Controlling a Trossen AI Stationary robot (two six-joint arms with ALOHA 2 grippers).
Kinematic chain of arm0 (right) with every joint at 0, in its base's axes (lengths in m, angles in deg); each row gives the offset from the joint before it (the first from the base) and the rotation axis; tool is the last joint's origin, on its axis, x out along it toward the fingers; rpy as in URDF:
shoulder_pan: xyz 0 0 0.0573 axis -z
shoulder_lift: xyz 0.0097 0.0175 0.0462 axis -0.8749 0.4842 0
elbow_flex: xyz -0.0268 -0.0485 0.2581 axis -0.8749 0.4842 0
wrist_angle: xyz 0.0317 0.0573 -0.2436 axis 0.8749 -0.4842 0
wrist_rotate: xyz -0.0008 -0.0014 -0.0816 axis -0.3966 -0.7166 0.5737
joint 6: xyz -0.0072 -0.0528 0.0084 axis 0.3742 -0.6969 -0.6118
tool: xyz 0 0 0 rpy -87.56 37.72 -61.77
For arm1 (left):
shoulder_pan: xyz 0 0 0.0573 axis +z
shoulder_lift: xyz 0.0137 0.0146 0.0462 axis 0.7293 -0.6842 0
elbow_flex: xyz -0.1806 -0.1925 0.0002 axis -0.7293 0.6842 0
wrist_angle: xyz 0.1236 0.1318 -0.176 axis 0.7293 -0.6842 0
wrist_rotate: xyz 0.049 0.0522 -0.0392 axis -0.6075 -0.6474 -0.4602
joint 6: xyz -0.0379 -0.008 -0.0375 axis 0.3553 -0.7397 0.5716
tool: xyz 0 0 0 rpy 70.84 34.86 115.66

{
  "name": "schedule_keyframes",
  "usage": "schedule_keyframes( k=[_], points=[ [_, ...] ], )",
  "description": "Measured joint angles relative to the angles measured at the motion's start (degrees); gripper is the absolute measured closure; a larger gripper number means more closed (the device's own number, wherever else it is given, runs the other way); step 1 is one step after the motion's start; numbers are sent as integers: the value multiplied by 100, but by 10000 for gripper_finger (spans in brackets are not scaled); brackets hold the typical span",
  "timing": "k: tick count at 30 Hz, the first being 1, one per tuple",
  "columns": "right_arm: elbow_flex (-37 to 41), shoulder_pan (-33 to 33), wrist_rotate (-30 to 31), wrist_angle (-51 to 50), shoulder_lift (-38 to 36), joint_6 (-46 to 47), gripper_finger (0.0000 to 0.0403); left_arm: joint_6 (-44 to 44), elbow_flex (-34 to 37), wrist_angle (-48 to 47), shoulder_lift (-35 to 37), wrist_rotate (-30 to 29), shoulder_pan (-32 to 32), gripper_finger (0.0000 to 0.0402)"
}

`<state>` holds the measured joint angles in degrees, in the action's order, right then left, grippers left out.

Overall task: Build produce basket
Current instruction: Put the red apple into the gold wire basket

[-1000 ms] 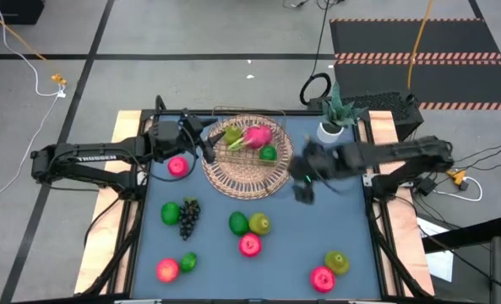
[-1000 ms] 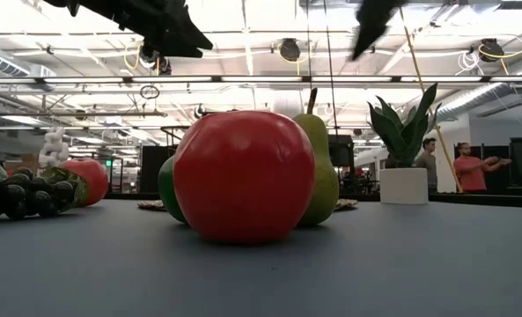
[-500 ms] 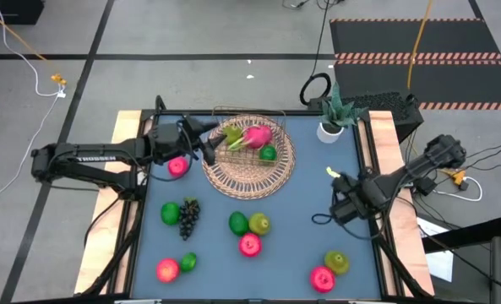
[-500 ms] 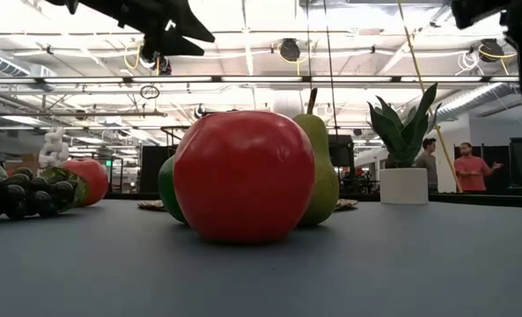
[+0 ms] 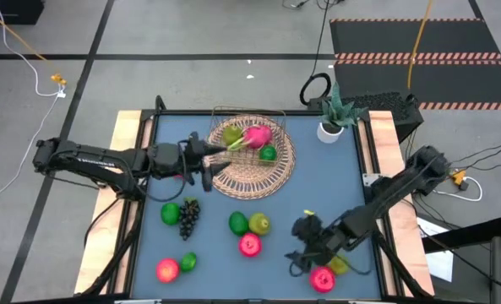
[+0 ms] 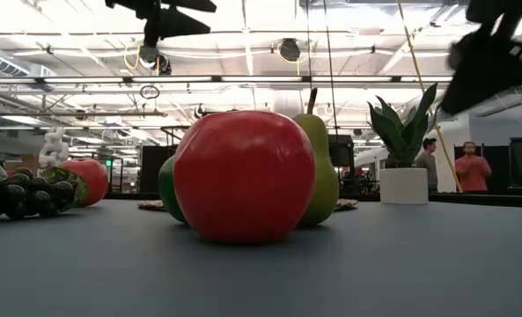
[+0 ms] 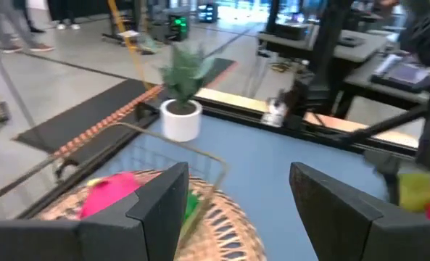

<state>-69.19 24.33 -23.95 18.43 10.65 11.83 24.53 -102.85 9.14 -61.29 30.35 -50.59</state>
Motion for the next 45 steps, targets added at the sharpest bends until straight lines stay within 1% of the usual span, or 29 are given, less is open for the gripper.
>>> schedule_keyframes(
  k=[2,4,6,8,11,16,18,20,24,27,29,31,35,38,39,41,43,45],
  points=[
    [1,178,-56,474,471,-265,19,-18,2,54,-143,2,-130,158],
    [-5,448,-249,894,878,-498,19,-30,-2,322,-367,4,-210,158],
    [-114,685,-268,956,1133,-916,19,-34,0,347,-555,13,-244,158],
    [-277,814,-16,832,1187,-1342,19,-38,2,377,-733,12,-253,158],
    [-422,890,430,475,1057,-1668,19,-140,4,251,-872,11,-254,158],
    [-442,896,648,369,556,-1980,19,-365,4,157,-952,8,-254,158],
    [-446,896,663,200,392,-2029,19,-461,3,152,-947,7,-262,158],
    [-444,880,809,1,223,-2058,19,-480,4,111,-948,9,-263,158],
    [-446,786,1253,-430,-80,-1827,19,-480,4,82,-948,13,-286,158],
    [-444,711,1193,-641,-117,-1557,19,-480,4,46,-948,20,-302,158],
    [-444,631,1004,-860,-117,-1387,19,-480,4,47,-948,20,-302,158],
    [-444,576,563,-1150,-117,-1176,19,-479,3,36,-950,20,-302,158],
    [-444,564,-1151,-2251,-115,-767,19,-480,4,68,-950,17,-285,158],
    [-443,560,-2033,-3038,-115,-86,19,-418,2,210,-950,8,-227,158],
    [-442,531,-2222,-3200,-115,129,19,-386,2,238,-950,4,-214,158],
    [-439,453,-2516,-3191,-115,563,19,-368,2,259,-950,2,-195,158],
    [-439,335,-2687,-2825,-115,835,19,-362,2,260,-950,0,-191,158],
    [-439,174,-2696,-2492,-115,893,19,-360,2,260,-950,0,-191,158]
  ],
)
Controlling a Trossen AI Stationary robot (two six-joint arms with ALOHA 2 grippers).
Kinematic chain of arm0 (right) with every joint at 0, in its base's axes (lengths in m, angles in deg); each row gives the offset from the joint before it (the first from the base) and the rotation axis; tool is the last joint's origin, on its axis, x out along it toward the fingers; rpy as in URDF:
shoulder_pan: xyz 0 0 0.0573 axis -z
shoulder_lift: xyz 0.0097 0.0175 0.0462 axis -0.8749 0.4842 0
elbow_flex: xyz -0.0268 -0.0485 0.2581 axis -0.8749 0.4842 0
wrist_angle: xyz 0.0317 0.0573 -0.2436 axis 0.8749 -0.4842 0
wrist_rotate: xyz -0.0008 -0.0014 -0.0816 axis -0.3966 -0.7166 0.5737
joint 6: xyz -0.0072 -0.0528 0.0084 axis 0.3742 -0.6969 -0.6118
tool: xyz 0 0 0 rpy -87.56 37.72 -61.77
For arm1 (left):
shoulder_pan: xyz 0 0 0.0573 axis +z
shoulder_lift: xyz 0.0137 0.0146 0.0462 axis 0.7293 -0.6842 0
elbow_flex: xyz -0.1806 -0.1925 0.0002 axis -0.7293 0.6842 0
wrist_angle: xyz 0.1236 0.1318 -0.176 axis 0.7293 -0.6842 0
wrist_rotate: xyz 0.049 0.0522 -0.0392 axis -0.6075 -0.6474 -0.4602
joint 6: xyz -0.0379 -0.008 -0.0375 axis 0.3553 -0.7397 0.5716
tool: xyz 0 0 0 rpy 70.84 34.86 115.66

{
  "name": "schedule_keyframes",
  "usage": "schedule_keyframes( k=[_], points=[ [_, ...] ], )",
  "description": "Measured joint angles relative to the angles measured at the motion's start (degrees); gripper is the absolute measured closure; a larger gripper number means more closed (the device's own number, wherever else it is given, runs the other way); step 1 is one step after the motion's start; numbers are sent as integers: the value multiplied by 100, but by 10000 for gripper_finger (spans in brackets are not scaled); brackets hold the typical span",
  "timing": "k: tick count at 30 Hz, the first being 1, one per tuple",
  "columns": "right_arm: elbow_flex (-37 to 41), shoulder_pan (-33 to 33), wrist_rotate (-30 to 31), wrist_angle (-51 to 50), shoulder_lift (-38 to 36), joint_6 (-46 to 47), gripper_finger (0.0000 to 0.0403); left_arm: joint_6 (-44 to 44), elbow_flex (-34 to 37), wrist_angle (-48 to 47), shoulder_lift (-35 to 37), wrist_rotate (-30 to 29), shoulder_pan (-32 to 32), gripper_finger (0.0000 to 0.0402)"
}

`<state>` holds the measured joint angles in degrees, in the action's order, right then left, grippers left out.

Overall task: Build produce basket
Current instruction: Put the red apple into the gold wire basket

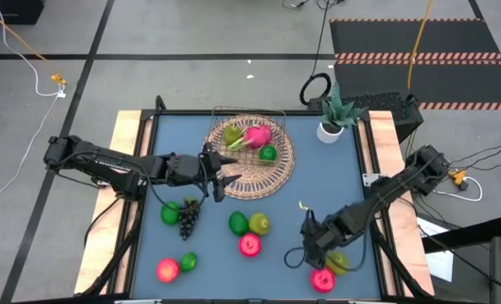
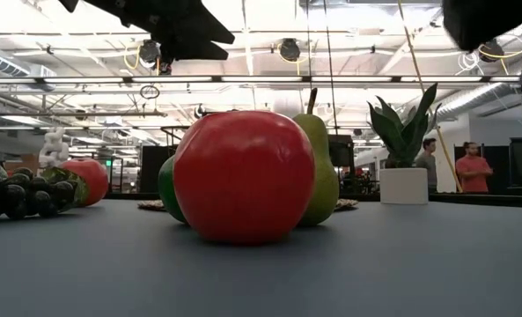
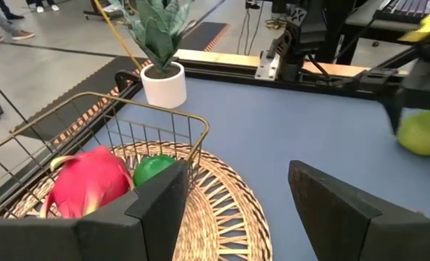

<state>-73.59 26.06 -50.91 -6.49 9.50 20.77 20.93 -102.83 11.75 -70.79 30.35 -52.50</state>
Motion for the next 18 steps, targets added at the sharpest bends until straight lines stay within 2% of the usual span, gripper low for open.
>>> schedule_keyframes(
  k=[8,18],
  points=[
    [0,-672,1,56,0,-881,19,30,0,-2,0,0,0,158],
    [-14,-949,189,466,0,-797,19,36,0,29,0,0,2,158]
  ],
)
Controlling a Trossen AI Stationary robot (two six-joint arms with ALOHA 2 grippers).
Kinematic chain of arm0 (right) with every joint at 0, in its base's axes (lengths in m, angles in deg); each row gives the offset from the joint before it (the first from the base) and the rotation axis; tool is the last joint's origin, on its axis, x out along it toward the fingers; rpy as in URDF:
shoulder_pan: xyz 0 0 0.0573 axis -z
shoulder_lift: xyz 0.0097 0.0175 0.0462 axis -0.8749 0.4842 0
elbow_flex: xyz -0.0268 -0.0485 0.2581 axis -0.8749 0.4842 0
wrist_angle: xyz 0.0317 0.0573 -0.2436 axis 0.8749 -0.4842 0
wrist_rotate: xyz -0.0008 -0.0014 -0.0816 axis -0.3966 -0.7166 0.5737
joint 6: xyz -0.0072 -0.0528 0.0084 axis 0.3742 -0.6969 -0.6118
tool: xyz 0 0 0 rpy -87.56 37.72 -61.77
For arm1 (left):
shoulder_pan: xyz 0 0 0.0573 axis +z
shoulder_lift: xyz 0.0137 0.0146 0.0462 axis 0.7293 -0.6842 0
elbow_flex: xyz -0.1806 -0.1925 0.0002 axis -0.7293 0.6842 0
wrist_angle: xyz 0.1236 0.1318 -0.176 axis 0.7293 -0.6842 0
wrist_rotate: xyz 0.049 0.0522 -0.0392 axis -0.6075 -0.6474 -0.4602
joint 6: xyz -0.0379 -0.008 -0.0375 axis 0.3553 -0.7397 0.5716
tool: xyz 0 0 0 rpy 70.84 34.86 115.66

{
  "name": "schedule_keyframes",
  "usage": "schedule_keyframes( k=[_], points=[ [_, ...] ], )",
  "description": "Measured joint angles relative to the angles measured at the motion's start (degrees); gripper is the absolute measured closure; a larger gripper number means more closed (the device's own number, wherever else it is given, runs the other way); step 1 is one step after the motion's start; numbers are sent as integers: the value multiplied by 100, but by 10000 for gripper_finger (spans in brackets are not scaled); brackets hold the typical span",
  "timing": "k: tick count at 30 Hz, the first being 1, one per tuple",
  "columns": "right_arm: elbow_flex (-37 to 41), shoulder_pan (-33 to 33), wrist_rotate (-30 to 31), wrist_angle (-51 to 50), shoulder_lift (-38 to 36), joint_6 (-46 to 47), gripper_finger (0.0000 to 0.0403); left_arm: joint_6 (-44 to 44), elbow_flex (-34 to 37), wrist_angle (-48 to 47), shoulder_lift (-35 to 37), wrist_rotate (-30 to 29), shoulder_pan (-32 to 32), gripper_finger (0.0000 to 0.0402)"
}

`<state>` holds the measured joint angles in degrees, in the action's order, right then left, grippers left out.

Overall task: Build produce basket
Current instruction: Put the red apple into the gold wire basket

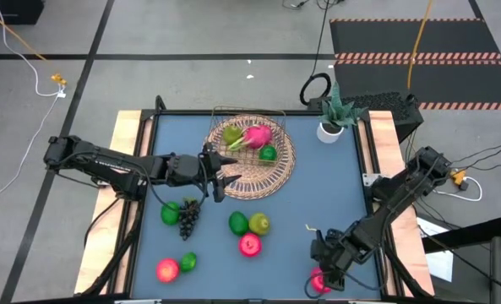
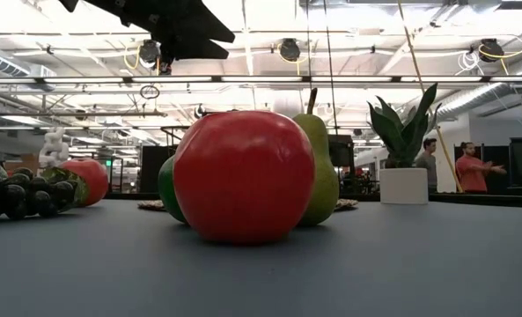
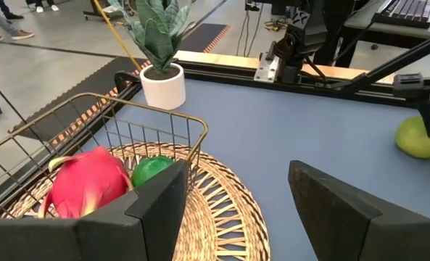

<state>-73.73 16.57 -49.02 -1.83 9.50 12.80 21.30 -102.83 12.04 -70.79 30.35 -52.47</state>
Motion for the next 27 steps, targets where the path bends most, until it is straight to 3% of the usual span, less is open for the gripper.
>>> schedule_keyframes(
  k=[8,14,20,24,27],
  points=[
    [-780,-35,777,-917,6,-151,19,4,0,6,0,-1,0,158],
    [-1450,-105,1481,-795,391,-486,19,21,0,10,0,-1,0,158],
    [-2020,-103,1461,-822,1332,-1320,19,106,0,10,0,-1,-11,158],
    [-2456,-103,731,-1212,1757,-1335,19,170,0,3,0,0,-18,158],
    [-2787,-183,579,-1722,1859,-1275,19,119,0,-5,0,-2,-22,158]
  ],
)
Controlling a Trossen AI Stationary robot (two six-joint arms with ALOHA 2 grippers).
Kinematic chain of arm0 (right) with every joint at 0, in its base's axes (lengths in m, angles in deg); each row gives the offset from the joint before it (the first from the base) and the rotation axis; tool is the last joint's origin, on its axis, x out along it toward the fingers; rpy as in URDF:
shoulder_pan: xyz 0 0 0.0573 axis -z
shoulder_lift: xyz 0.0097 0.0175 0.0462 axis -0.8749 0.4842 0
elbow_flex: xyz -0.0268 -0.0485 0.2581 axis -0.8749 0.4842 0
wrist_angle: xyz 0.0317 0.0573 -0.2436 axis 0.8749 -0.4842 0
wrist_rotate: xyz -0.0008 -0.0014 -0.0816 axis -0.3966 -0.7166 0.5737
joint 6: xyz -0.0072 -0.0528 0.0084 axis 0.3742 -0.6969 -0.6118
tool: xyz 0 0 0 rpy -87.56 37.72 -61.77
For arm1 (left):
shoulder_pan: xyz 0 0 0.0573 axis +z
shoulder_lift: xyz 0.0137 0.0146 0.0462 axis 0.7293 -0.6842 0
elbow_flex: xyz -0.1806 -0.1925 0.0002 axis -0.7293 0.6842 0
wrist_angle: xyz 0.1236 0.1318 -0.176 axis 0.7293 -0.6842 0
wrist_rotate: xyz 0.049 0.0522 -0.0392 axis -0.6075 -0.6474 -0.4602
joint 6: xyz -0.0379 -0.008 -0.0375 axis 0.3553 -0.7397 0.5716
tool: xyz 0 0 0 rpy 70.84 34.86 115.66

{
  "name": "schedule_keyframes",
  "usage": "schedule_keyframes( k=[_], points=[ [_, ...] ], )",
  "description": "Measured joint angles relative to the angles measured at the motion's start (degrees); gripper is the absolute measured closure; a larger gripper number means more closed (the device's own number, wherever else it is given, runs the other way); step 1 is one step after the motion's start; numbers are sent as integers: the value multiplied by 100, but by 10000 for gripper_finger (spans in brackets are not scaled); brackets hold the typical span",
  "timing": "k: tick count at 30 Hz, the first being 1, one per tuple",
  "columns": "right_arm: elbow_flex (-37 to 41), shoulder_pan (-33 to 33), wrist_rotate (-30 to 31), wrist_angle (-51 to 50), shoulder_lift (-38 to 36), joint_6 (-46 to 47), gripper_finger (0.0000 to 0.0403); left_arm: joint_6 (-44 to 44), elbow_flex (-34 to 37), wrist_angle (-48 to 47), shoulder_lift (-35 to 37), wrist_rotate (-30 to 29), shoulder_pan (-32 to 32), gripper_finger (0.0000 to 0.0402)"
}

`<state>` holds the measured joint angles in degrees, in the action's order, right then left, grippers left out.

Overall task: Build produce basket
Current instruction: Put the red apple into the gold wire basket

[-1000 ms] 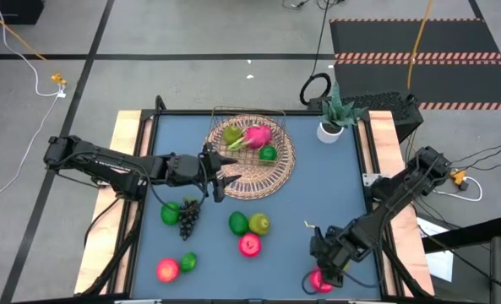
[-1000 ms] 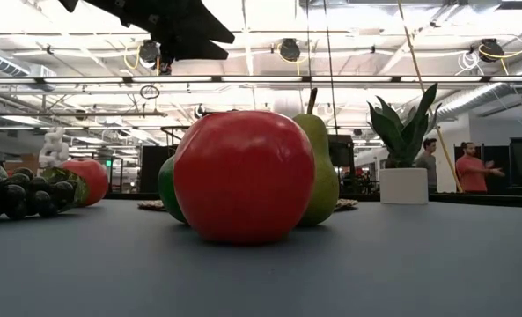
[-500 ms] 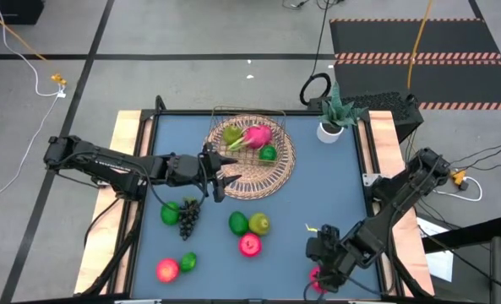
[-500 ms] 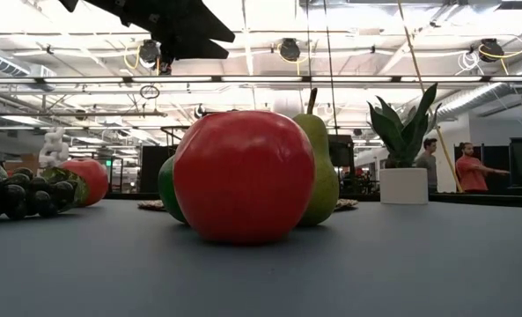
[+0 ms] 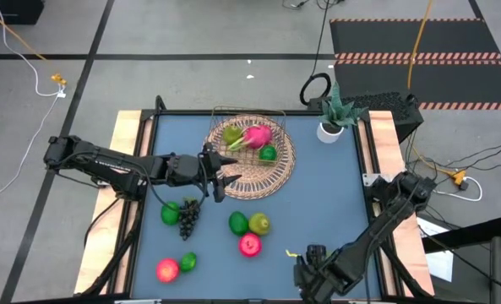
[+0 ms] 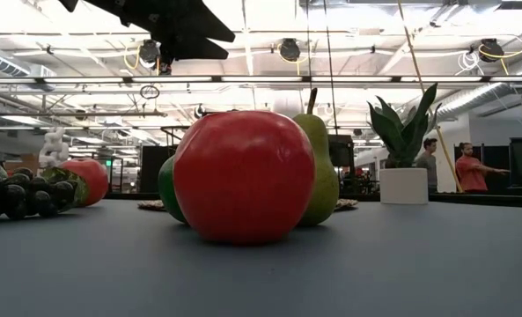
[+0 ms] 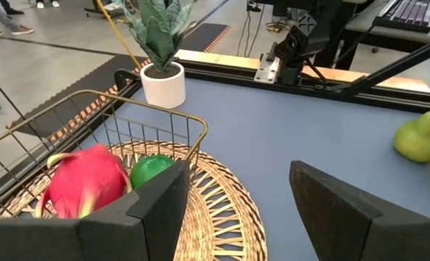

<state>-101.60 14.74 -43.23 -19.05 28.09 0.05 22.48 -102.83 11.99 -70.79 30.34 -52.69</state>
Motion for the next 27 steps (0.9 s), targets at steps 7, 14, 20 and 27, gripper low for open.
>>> schedule_keyframes(
  k=[7,14,20,27],
  points=[
    [-259,-249,148,-574,7,364,19,-102,0,-4,0,2,0,158],
    [-224,-494,249,-515,89,300,19,-126,0,-37,0,0,-38,158],
    [-205,-482,493,-493,84,43,19,-244,0,-39,-1,2,-63,158],
    [523,-482,233,-89,84,221,18,-275,0,-59,-2,2,-63,158]
  ],
)
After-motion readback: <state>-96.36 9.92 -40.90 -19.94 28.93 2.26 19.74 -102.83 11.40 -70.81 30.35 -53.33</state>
